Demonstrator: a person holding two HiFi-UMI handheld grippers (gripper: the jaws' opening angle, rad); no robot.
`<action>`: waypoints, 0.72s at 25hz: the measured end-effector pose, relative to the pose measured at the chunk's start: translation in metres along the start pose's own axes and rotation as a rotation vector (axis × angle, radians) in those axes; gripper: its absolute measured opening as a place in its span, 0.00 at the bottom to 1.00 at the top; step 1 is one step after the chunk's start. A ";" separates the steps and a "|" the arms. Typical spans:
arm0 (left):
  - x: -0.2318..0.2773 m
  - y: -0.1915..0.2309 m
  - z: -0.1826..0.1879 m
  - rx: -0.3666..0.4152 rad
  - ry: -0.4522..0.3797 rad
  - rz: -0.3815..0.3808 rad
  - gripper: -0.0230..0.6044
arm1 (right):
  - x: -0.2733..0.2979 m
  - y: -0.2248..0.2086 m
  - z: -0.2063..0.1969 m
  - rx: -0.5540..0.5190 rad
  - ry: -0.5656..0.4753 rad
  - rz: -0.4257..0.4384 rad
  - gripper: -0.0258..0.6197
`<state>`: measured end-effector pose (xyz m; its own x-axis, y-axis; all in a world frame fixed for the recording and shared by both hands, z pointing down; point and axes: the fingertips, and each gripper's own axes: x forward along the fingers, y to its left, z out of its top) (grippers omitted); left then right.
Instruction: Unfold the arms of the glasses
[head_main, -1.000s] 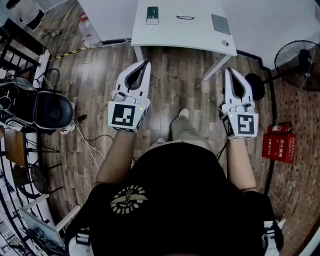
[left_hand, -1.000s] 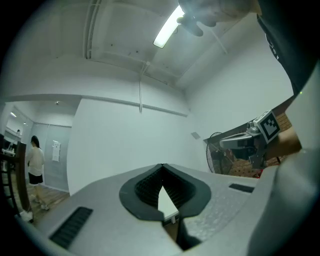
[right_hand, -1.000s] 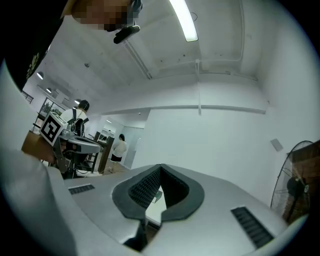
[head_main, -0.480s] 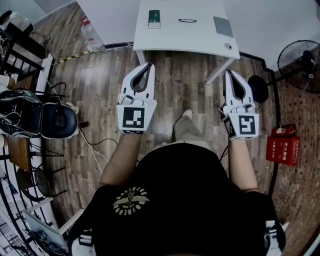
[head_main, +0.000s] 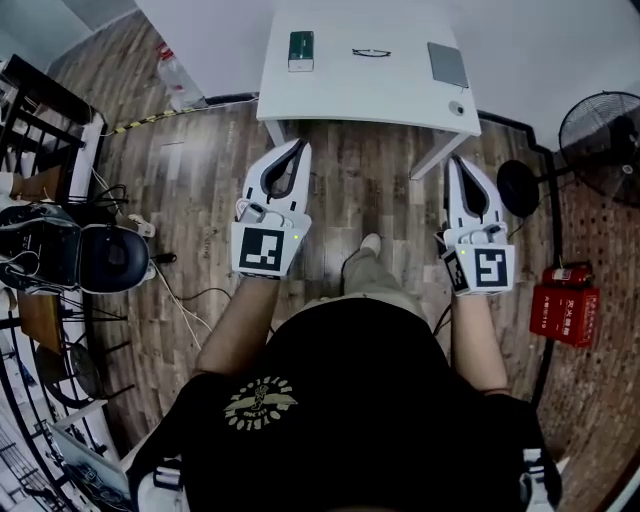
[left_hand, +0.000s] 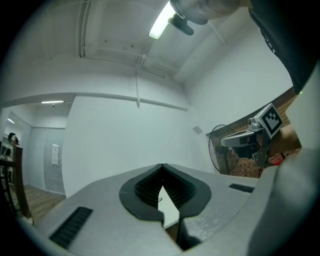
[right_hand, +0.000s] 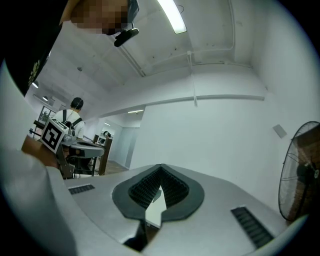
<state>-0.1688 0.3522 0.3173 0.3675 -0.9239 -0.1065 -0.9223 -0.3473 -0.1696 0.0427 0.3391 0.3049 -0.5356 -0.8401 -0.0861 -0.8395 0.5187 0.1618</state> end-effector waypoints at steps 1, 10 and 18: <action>0.008 0.000 0.001 -0.004 -0.009 -0.001 0.05 | 0.005 -0.006 0.000 0.002 -0.006 0.001 0.03; 0.083 -0.002 -0.016 -0.010 0.034 -0.014 0.05 | 0.042 -0.060 -0.023 0.027 0.026 0.009 0.03; 0.133 -0.006 -0.028 0.019 0.073 -0.040 0.05 | 0.069 -0.109 -0.048 0.071 0.036 0.005 0.03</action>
<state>-0.1182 0.2271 0.3318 0.3933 -0.9190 -0.0280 -0.9045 -0.3813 -0.1909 0.1019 0.2172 0.3284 -0.5371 -0.8420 -0.0499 -0.8420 0.5317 0.0914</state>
